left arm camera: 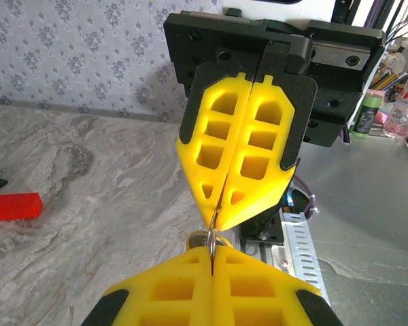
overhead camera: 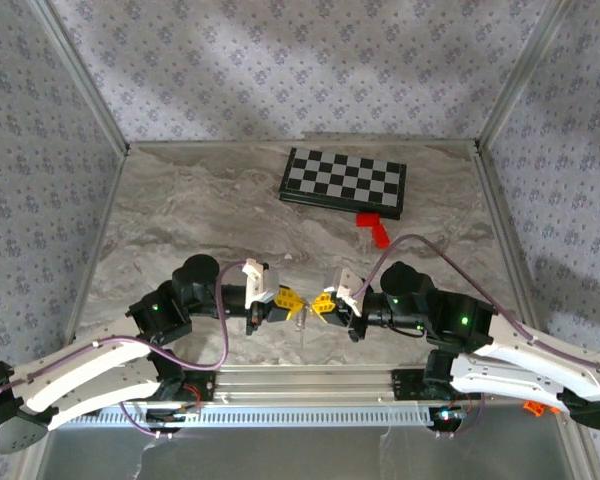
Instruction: Put the keys on the keyring
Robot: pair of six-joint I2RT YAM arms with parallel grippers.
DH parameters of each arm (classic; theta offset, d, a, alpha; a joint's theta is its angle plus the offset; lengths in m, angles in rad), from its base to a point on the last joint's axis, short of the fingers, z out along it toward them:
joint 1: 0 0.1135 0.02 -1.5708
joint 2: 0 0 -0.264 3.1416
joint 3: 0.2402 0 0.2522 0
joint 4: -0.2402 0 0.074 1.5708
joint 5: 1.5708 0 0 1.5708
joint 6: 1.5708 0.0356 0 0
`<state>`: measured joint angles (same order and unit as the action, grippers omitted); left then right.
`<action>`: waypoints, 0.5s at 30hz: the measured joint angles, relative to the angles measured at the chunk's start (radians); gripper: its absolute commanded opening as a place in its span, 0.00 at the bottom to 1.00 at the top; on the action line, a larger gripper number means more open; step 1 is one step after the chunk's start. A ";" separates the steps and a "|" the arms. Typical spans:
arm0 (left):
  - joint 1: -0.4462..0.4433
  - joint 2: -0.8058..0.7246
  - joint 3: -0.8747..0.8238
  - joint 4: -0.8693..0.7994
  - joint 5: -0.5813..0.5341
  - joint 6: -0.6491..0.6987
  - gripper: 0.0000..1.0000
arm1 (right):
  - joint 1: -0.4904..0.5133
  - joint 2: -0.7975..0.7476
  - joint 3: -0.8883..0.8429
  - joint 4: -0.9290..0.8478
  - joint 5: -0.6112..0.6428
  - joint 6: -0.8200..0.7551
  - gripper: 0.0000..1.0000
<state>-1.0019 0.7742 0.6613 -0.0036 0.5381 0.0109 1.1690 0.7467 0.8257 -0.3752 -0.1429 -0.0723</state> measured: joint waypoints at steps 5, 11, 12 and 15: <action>0.000 0.000 0.000 0.000 0.000 0.000 0.00 | 0.000 -0.003 0.000 -0.005 0.000 0.000 0.00; 0.000 -0.002 0.000 -0.001 -0.003 0.000 0.00 | 0.000 -0.012 0.004 -0.016 0.001 0.000 0.00; 0.000 -0.002 0.000 -0.001 -0.003 0.000 0.00 | 0.000 -0.012 0.004 -0.016 0.001 0.000 0.00; 0.000 -0.002 0.000 -0.001 -0.003 0.000 0.00 | 0.000 -0.012 0.004 -0.018 0.001 0.000 0.00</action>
<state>-1.0019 0.7727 0.6617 -0.0048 0.5350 0.0113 1.1694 0.7349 0.8295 -0.3931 -0.1421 -0.0723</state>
